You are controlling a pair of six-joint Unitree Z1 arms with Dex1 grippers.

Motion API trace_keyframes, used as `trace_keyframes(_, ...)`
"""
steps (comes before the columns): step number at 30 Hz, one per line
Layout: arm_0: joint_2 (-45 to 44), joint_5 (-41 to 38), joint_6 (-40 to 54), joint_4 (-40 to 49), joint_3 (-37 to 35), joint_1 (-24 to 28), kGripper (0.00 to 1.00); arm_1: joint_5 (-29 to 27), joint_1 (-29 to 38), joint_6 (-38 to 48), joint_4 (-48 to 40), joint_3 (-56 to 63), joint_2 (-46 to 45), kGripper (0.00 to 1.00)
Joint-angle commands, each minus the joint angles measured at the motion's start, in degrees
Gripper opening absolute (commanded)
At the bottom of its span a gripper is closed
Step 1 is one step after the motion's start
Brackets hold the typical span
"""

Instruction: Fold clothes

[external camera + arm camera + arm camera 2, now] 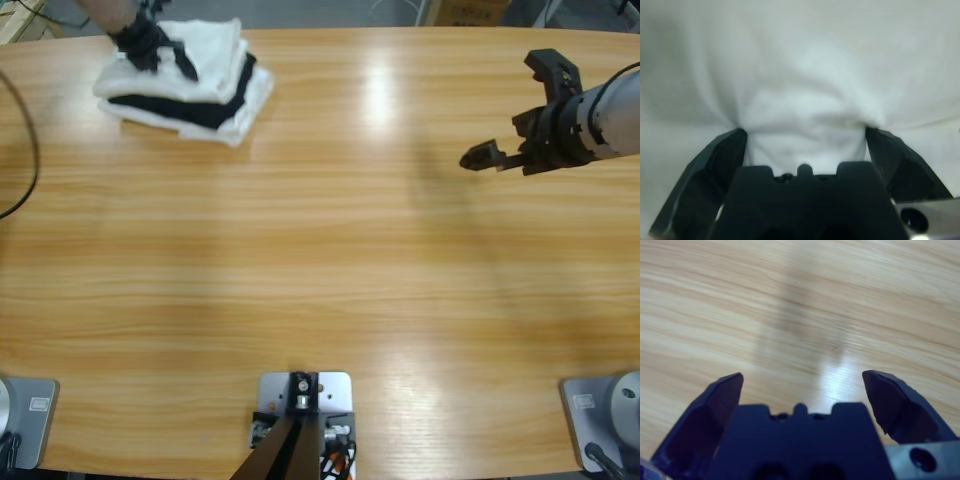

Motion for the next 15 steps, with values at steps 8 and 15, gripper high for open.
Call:
trace_keyframes(8, 12.8, 10.4, -9.0, 18.7, -33.8, 5.3, 0.912, 0.8, -2.0, -1.0, -1.8, 1.1, 2.2, 1.000)
trace_keyframes(15, -0.1, 21.2, -11.6, 23.9, -34.6, 5.9, 0.931, -9.7, -2.0, -2.2, 3.7, -0.3, -16.5, 1.000)
